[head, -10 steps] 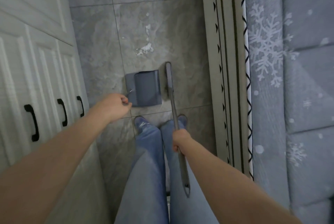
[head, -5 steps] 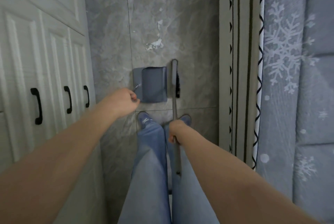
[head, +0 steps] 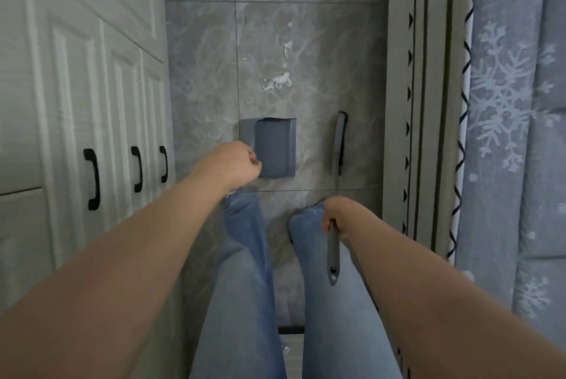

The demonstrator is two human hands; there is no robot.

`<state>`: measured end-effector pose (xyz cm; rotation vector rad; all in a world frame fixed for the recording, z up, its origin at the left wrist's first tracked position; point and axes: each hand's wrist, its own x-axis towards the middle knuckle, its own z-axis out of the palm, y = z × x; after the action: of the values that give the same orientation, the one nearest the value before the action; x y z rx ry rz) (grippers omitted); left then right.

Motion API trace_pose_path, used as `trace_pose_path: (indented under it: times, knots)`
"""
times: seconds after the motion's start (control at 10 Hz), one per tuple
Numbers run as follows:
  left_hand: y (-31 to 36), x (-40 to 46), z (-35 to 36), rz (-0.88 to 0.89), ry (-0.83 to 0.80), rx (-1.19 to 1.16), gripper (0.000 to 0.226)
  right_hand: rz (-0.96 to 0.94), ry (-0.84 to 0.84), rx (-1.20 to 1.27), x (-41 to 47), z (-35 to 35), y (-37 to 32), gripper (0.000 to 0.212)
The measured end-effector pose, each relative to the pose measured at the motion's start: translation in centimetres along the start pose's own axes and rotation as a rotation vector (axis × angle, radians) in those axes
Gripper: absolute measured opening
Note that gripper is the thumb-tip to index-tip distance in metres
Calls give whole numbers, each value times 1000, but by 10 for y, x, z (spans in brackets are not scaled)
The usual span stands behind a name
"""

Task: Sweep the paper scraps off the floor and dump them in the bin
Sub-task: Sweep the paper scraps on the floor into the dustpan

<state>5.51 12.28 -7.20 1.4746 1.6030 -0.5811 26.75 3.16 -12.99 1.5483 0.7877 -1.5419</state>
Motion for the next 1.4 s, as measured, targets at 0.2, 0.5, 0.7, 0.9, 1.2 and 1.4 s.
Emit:
trace_pose_path:
  times: [0.2, 0.5, 0.7, 0.9, 1.2, 1.4]
  knots:
    - [-29, -17, -33, 46, -69, -38, 30, 63, 77, 117, -23, 38, -49, 41]
    - [-108, -29, -113, -96, 42, -391, 27, 30, 76, 122, -83, -26, -103, 29]
    - [-135, 1, -141, -240, 33, -583, 27, 68, 119, 266, -72, -72, -138, 60]
    - [-134, 32, -159, -227, 101, -542, 26, 54, 180, 4, -56, -126, -160, 72]
    - [-138, 48, -171, -232, 136, -464, 29, 87, 225, -499, -55, -175, -202, 23]
    - [-122, 53, -180, -222, 167, -370, 26, -122, 129, -640, -51, -132, -230, 40]
